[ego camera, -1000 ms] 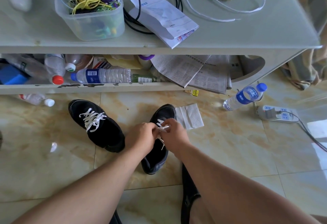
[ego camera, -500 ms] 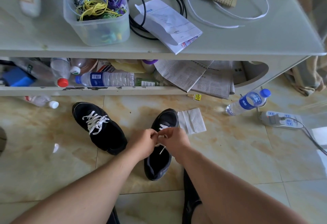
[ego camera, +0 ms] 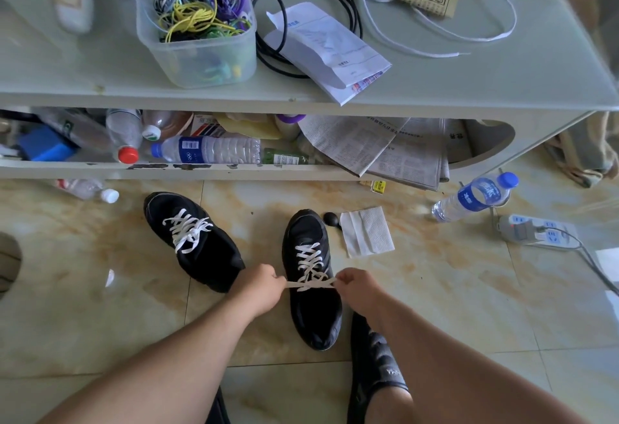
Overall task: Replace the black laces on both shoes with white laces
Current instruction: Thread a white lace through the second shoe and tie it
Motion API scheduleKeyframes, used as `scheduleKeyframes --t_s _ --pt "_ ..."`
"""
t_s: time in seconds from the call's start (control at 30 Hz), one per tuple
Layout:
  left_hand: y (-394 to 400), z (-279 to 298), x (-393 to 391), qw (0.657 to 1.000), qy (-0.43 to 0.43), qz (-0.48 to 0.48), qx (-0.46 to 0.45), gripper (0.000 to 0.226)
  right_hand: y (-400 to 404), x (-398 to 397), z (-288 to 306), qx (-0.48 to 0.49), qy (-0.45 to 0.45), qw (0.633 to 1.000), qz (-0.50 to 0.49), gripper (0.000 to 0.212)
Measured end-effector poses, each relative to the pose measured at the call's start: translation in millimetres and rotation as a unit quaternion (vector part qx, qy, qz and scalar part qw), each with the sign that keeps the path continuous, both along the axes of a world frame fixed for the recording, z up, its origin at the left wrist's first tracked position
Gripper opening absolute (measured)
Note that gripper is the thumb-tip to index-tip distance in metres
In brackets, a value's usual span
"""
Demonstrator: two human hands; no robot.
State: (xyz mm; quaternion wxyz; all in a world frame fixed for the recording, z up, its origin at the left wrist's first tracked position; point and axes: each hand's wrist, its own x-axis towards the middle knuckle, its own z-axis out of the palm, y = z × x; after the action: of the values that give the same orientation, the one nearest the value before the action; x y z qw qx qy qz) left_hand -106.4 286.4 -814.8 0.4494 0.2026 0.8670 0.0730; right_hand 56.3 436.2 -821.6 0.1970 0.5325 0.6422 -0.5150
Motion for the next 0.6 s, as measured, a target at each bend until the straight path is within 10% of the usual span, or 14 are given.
scheduleKeyframes --t_s 0.33,0.6 --pt "-6 6 0 0.996 0.074 -0.018 0.04 0.024 -9 -6 13 0.015 0.035 0.995 -0.097 0.004" --pt "-56 14 -33 0.966 0.245 0.068 0.055 0.016 -23 10 6 0.008 -0.04 0.994 0.102 0.071"
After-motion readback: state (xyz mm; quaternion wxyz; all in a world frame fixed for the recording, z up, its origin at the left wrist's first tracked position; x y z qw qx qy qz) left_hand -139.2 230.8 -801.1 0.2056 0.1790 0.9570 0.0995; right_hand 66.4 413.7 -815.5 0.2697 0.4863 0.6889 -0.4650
